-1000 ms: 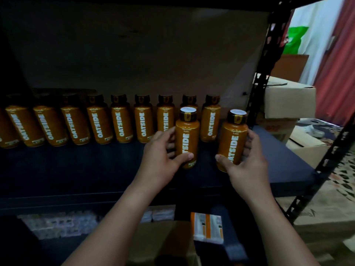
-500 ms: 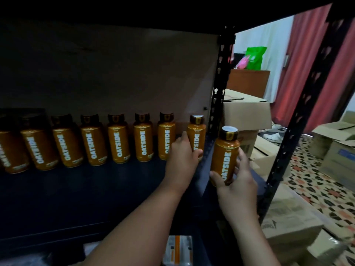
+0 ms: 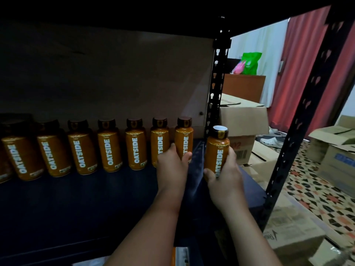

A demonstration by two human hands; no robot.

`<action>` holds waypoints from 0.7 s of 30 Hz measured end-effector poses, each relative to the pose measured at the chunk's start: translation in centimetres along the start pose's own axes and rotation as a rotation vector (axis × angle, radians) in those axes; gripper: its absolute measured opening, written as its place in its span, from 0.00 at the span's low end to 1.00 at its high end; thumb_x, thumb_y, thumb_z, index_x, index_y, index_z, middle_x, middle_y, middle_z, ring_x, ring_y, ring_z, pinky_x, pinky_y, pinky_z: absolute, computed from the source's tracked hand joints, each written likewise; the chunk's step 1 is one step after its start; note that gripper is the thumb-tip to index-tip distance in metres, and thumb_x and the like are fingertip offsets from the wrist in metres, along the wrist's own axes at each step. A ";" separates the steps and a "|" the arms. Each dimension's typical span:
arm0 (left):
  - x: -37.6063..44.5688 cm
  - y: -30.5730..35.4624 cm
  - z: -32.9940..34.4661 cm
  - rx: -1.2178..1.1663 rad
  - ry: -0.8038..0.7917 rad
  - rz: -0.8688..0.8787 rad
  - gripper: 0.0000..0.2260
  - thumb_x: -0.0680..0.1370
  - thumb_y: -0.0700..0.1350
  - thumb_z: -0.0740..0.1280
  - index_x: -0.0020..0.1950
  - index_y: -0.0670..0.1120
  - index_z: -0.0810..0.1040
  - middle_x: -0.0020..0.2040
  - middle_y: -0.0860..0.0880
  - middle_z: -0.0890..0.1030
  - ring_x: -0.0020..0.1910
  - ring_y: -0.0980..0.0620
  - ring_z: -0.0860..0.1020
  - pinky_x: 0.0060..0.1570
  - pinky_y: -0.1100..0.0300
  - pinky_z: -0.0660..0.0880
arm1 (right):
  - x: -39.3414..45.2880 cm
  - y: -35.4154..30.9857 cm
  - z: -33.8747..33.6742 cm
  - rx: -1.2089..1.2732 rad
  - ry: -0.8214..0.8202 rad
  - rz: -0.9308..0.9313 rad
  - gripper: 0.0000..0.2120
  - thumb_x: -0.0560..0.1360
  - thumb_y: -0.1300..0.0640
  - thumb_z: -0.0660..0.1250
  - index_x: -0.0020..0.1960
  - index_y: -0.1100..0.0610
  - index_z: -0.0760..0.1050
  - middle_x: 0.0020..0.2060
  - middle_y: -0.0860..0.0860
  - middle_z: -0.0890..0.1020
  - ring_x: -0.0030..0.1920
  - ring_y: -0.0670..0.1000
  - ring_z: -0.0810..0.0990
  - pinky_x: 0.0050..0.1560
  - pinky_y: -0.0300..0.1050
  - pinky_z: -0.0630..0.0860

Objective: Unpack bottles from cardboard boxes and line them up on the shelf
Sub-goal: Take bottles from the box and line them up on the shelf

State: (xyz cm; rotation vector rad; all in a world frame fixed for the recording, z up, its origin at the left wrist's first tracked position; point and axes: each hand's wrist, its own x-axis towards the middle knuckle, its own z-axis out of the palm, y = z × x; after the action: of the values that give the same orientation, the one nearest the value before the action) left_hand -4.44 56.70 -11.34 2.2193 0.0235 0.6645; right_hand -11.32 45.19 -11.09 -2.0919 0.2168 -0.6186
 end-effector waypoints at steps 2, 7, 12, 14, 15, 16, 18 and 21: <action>0.0 0.1 -0.1 -0.001 -0.002 -0.003 0.16 0.78 0.55 0.72 0.61 0.48 0.80 0.55 0.49 0.84 0.56 0.51 0.82 0.52 0.60 0.77 | 1.7 -0.2 0.5 0.000 -0.028 0.013 0.40 0.77 0.61 0.71 0.81 0.51 0.52 0.71 0.52 0.71 0.71 0.55 0.70 0.67 0.50 0.70; 0.0 0.1 -0.3 -0.039 -0.008 -0.032 0.15 0.77 0.55 0.73 0.58 0.47 0.82 0.53 0.49 0.84 0.53 0.51 0.83 0.49 0.62 0.76 | 4.9 -0.4 2.1 0.024 -0.087 0.032 0.40 0.79 0.61 0.69 0.81 0.50 0.49 0.73 0.53 0.69 0.72 0.55 0.68 0.70 0.52 0.68; 0.1 0.1 -0.3 -0.051 -0.029 -0.072 0.14 0.78 0.55 0.72 0.58 0.47 0.82 0.54 0.49 0.84 0.53 0.52 0.82 0.47 0.64 0.75 | 5.8 -0.3 3.4 0.062 -0.105 0.024 0.40 0.80 0.60 0.69 0.82 0.49 0.48 0.72 0.52 0.69 0.72 0.55 0.69 0.70 0.54 0.69; 0.2 -0.1 -0.2 -0.046 -0.019 -0.074 0.15 0.78 0.55 0.73 0.58 0.46 0.82 0.54 0.48 0.84 0.53 0.52 0.83 0.50 0.61 0.79 | 5.9 -0.2 3.8 0.060 -0.094 0.010 0.39 0.80 0.59 0.69 0.82 0.48 0.48 0.72 0.53 0.69 0.71 0.55 0.70 0.69 0.54 0.69; 0.2 -0.1 -0.1 -0.043 -0.013 -0.072 0.15 0.78 0.55 0.73 0.58 0.46 0.83 0.54 0.48 0.85 0.54 0.51 0.83 0.52 0.57 0.81 | 5.9 -0.1 3.9 0.060 -0.091 0.006 0.40 0.80 0.58 0.69 0.82 0.48 0.48 0.71 0.53 0.69 0.71 0.55 0.70 0.69 0.54 0.70; 0.3 -0.1 -0.1 -0.041 -0.010 -0.071 0.16 0.77 0.55 0.73 0.58 0.46 0.83 0.55 0.48 0.85 0.54 0.50 0.83 0.53 0.55 0.82 | 5.9 -0.1 4.0 0.056 -0.089 0.003 0.40 0.80 0.58 0.68 0.82 0.48 0.47 0.71 0.53 0.69 0.71 0.55 0.70 0.69 0.54 0.70; 0.3 0.0 -0.2 -0.043 -0.011 -0.072 0.16 0.77 0.55 0.74 0.59 0.46 0.82 0.56 0.47 0.84 0.55 0.49 0.83 0.55 0.52 0.82 | 5.8 0.0 4.1 0.031 -0.082 -0.001 0.41 0.81 0.56 0.68 0.82 0.49 0.44 0.71 0.53 0.67 0.70 0.54 0.70 0.69 0.52 0.70; 0.2 0.0 -0.2 -0.038 -0.013 -0.074 0.16 0.77 0.55 0.74 0.59 0.46 0.83 0.56 0.47 0.84 0.55 0.50 0.83 0.54 0.54 0.82 | 5.7 0.1 4.1 -0.002 -0.067 -0.006 0.42 0.81 0.55 0.67 0.83 0.50 0.42 0.71 0.54 0.63 0.70 0.54 0.69 0.68 0.50 0.69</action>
State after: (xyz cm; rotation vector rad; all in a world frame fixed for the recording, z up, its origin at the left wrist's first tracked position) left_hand -4.34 56.88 -11.16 2.1750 0.0858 0.6049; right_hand -4.39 45.97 -11.04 -2.1124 0.1734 -0.5511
